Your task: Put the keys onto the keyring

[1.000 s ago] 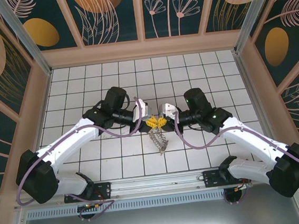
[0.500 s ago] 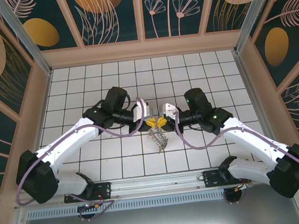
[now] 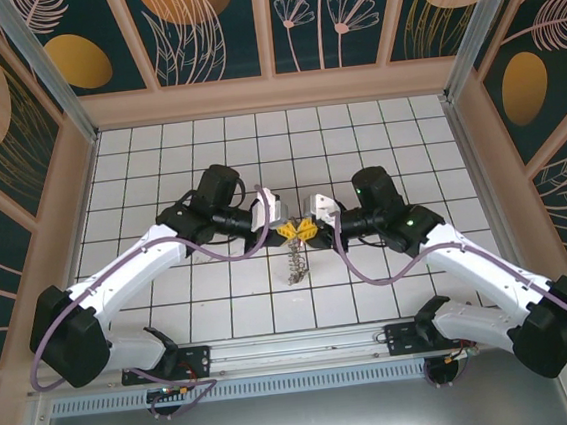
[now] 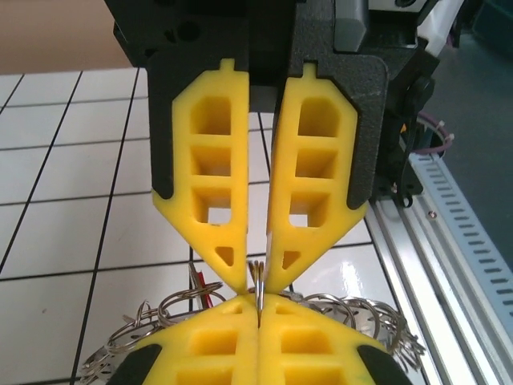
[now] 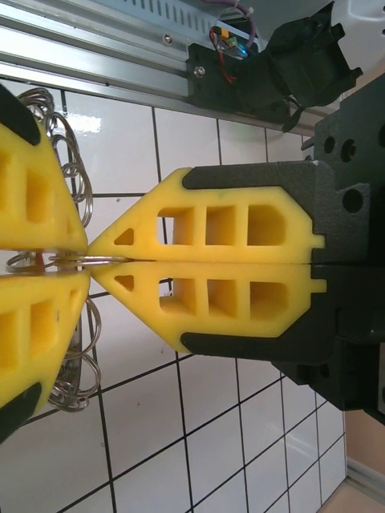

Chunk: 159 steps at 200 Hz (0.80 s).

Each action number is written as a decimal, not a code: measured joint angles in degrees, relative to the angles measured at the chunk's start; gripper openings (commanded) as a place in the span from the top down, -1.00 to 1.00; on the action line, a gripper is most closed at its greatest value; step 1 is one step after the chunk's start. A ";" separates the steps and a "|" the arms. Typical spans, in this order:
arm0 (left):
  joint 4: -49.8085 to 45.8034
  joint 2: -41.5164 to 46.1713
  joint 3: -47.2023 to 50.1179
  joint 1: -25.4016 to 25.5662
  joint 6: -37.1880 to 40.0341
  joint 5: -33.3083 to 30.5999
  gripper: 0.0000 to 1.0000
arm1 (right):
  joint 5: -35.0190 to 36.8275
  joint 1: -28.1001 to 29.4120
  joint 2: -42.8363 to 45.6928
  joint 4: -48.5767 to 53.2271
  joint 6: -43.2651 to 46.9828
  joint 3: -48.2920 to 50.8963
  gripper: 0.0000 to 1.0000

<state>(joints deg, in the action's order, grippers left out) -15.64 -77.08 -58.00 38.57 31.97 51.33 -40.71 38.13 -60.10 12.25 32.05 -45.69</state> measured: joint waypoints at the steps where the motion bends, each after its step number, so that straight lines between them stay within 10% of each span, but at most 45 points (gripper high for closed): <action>1: 0.13 0.00 0.04 0.00 -0.07 0.09 1.00 | 0.02 0.00 0.09 0.00 -0.02 0.00 0.66; 159: 22.86 4.61 8.35 0.13 -10.95 9.40 1.00 | -0.26 -0.66 10.34 2.12 -0.20 1.57 0.53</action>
<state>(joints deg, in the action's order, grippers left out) 7.22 -72.47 -49.65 38.70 21.02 60.73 -40.97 37.47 -49.76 14.37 31.86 -44.12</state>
